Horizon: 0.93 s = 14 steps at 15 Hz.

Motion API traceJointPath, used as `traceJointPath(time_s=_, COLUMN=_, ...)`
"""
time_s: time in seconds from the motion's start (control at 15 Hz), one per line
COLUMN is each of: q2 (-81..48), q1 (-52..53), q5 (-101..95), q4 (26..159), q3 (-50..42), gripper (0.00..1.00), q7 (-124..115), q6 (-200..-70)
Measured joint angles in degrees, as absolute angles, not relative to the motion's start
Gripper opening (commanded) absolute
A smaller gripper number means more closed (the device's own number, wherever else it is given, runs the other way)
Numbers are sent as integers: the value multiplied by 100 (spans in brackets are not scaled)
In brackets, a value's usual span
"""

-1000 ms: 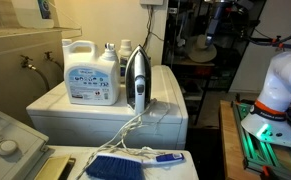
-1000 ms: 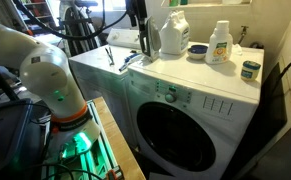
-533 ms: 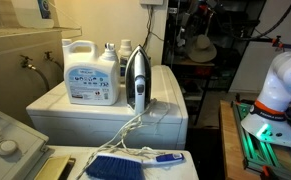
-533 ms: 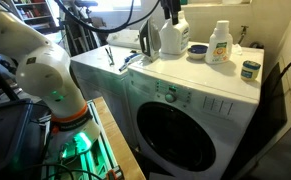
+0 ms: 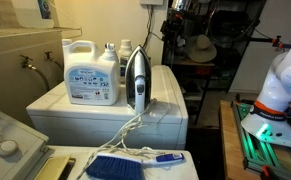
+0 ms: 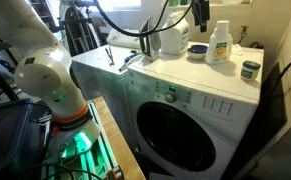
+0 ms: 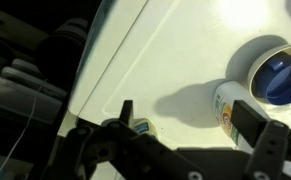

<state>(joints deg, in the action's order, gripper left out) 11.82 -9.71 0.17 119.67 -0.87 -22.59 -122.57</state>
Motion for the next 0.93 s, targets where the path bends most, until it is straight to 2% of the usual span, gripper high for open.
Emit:
traceJointPath(time_s=0.33, q2=979, q1=-1018, q5=1, q4=11803, q3=-159, gripper=100, q7=-3135, q6=-12444)
traceJointPath(time_s=0.93, q2=-519, q1=-1048, q5=-472, q4=10880, q3=-543, gripper=100, q7=-5822, q6=-13143)
